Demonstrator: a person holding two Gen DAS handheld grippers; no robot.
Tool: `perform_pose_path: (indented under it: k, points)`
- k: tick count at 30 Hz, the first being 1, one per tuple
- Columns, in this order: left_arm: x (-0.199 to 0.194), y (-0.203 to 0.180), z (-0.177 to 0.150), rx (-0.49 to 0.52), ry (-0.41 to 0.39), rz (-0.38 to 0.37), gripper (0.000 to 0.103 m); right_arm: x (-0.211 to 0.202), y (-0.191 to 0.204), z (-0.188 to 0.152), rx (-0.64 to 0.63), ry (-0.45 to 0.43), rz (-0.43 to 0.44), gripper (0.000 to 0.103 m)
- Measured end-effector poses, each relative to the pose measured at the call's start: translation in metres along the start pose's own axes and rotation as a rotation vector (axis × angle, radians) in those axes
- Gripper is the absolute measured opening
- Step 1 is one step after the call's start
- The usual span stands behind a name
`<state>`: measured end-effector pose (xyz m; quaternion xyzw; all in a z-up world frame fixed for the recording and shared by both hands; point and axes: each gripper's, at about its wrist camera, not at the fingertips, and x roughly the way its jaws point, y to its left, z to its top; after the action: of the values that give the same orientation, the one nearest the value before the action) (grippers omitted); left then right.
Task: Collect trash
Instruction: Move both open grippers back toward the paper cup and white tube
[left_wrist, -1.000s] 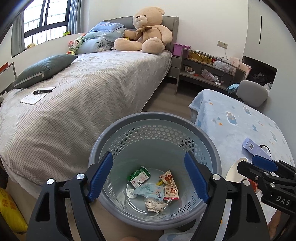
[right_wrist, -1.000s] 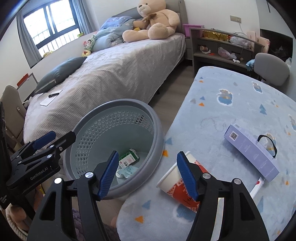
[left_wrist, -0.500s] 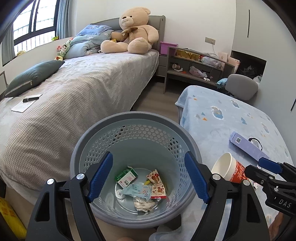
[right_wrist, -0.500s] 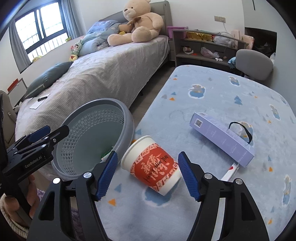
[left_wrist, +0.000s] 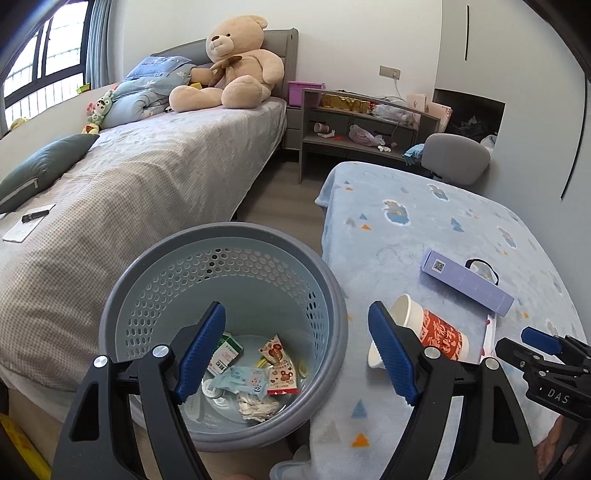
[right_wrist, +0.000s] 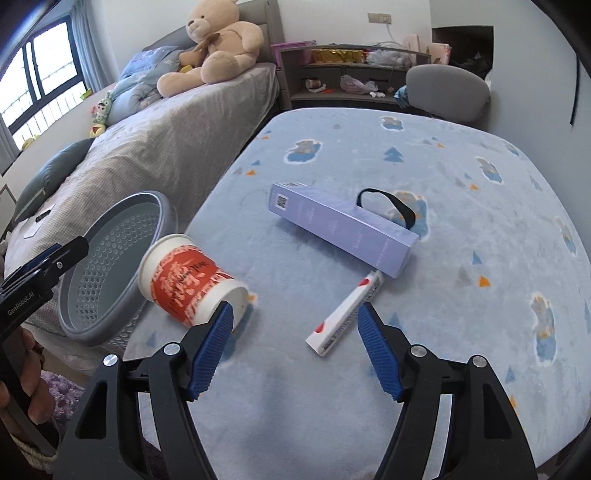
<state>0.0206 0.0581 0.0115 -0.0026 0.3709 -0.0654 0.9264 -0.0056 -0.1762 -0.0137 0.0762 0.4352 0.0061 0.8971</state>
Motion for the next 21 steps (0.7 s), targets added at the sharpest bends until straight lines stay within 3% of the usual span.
perform_pose_path:
  k: [7,21]
  points:
    - [0.004,-0.02,-0.002,0.022,0.01,-0.022,0.076,0.01,-0.03,-0.009,0.066,0.029,-0.047,0.068]
    - [0.005,-0.047,-0.016,0.088,0.027,-0.024,0.076,0.04,-0.037,0.001,0.089,0.052,-0.1,0.068]
